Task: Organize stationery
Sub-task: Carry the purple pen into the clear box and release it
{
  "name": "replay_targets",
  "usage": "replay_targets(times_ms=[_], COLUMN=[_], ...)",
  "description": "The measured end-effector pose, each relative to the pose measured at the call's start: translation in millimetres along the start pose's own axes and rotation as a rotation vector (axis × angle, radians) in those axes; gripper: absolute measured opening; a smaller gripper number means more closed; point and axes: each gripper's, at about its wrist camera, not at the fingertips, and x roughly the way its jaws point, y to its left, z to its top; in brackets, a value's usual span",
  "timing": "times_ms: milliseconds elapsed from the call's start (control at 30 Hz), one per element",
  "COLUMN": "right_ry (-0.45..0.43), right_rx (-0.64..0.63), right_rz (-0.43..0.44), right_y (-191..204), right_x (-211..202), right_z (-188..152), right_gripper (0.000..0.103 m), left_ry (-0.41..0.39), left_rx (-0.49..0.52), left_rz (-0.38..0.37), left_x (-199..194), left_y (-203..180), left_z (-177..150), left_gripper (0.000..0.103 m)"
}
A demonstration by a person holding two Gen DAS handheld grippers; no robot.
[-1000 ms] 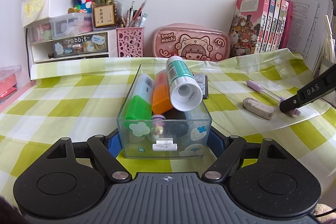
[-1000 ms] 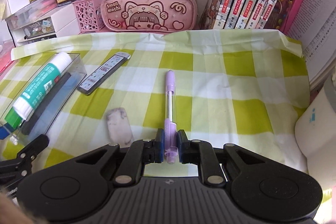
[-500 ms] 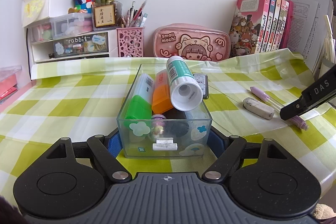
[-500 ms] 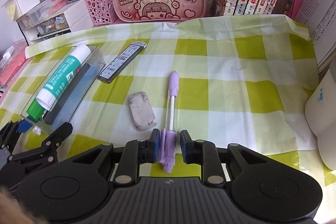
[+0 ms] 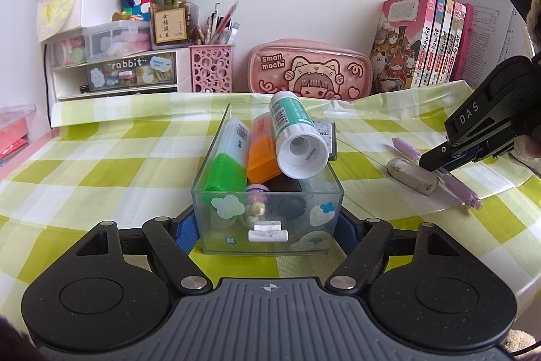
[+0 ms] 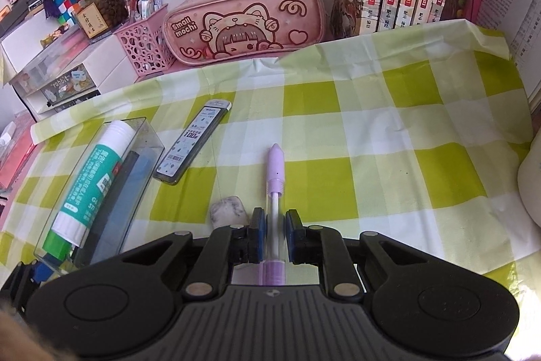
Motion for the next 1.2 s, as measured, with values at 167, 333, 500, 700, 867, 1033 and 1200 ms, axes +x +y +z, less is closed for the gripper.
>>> replay_targets(times_ms=[167,333,500,700,867,1033,1200], right_ry=[-0.028,-0.035,-0.049,-0.037,-0.003,-0.006,0.002], right_rx=[0.086,0.211,0.288,0.309,0.342,0.397,0.413], right_rz=[0.078,0.188,0.295,0.386,0.415,0.428,0.421], right_y=[2.7,4.4,21.6,49.3,65.0,72.4,79.0], right_x=[-6.8,-11.6,-20.3,-21.6,-8.7,2.1,9.9], right_z=[1.8,2.3,5.8,10.9,11.9,14.7,15.3], right_gripper=[0.018,0.018,0.018,0.018,0.018,0.018,0.018], left_ry=[0.000,0.000,0.000,0.000,0.000,0.000,0.000], left_rx=[0.000,0.000,0.000,0.000,0.000,0.000,0.000], left_rz=[0.001,0.001,0.001,0.000,0.001,0.001,0.001], left_x=[0.1,-0.1,0.0,0.0,0.1,0.1,0.0], left_y=[0.0,0.0,0.1,0.0,-0.2,-0.2,-0.2], left_z=[0.0,0.0,0.0,0.0,0.0,0.0,0.0], left_gripper=[0.075,0.075,0.075,0.075,0.076,0.076,0.076])
